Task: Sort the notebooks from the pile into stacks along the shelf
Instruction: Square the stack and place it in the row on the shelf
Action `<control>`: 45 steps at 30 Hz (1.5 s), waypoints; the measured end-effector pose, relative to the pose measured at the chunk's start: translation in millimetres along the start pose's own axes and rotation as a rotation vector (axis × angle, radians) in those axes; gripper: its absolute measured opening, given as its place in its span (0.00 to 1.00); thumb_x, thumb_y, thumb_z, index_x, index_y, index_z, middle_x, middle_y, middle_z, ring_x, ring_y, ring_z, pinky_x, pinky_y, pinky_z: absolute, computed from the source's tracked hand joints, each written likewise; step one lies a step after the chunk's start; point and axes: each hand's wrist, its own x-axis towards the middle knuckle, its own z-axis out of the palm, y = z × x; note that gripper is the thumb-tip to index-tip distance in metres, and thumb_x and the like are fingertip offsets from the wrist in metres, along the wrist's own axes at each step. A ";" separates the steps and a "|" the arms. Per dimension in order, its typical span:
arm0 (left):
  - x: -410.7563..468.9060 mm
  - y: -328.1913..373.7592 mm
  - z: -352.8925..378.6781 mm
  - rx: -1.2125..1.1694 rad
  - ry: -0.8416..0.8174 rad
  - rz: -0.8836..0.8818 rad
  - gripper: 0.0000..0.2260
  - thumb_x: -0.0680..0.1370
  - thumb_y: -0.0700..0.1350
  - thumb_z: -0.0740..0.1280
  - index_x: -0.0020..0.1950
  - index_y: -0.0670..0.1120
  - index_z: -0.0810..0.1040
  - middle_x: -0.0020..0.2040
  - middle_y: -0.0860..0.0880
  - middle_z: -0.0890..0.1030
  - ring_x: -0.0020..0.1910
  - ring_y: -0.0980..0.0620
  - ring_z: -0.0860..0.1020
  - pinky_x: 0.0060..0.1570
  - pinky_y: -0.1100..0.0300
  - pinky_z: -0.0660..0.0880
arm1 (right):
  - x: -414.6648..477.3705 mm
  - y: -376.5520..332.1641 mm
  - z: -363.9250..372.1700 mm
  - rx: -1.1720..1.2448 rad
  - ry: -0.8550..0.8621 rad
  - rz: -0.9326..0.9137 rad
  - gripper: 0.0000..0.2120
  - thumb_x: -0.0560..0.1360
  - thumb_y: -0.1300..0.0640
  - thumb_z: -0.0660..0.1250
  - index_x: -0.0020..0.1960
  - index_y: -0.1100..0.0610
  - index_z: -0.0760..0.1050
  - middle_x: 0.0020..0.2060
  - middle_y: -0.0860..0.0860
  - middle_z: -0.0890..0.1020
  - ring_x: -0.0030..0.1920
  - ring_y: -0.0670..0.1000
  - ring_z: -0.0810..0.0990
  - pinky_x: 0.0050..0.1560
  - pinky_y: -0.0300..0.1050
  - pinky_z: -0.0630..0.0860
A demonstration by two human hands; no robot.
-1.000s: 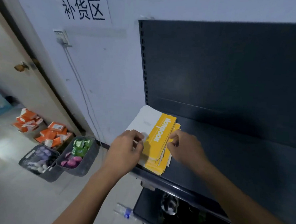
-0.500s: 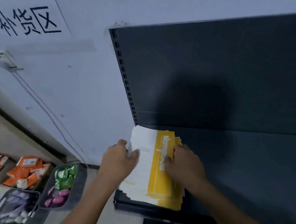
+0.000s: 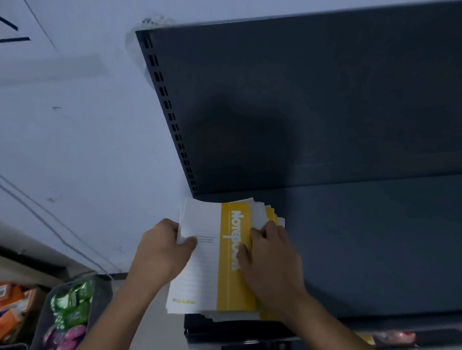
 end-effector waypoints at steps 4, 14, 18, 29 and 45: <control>2.8 -5.2 -2.1 -0.035 -0.043 -0.005 0.06 0.77 0.46 0.68 0.50 0.45 0.76 0.42 0.52 0.80 0.40 0.56 0.78 0.33 0.60 0.74 | -2.5 -2.0 2.2 0.051 -0.004 0.007 0.17 0.82 0.44 0.55 0.61 0.53 0.73 0.59 0.49 0.70 0.62 0.49 0.68 0.54 0.41 0.75; 9.3 -20.1 -1.2 -0.278 -0.085 -0.173 0.11 0.76 0.52 0.66 0.41 0.45 0.70 0.36 0.50 0.77 0.32 0.51 0.76 0.29 0.61 0.68 | -8.5 -5.9 4.5 0.153 -0.028 -0.022 0.18 0.80 0.44 0.59 0.66 0.49 0.74 0.54 0.47 0.66 0.55 0.47 0.60 0.60 0.40 0.67; 2.6 -16.2 2.3 -0.187 0.004 -0.141 0.16 0.77 0.56 0.69 0.52 0.44 0.75 0.43 0.50 0.81 0.39 0.52 0.80 0.31 0.60 0.69 | -8.9 -4.7 2.0 0.223 -0.080 0.011 0.20 0.80 0.45 0.61 0.69 0.50 0.73 0.56 0.48 0.67 0.58 0.49 0.61 0.63 0.41 0.65; -12.6 6.0 -15.8 -0.419 0.174 0.047 0.12 0.81 0.49 0.67 0.59 0.46 0.68 0.46 0.53 0.77 0.43 0.55 0.77 0.34 0.58 0.70 | 4.0 -0.7 -7.2 0.501 -0.223 0.264 0.20 0.79 0.43 0.63 0.65 0.54 0.73 0.59 0.51 0.72 0.66 0.53 0.64 0.65 0.47 0.67; -33.6 135.8 75.0 -0.062 -0.182 0.448 0.21 0.83 0.51 0.60 0.73 0.43 0.64 0.66 0.44 0.75 0.63 0.43 0.75 0.57 0.54 0.69 | -38.9 85.3 -97.8 0.899 0.142 0.636 0.11 0.80 0.52 0.67 0.56 0.58 0.74 0.50 0.59 0.84 0.51 0.59 0.84 0.54 0.58 0.81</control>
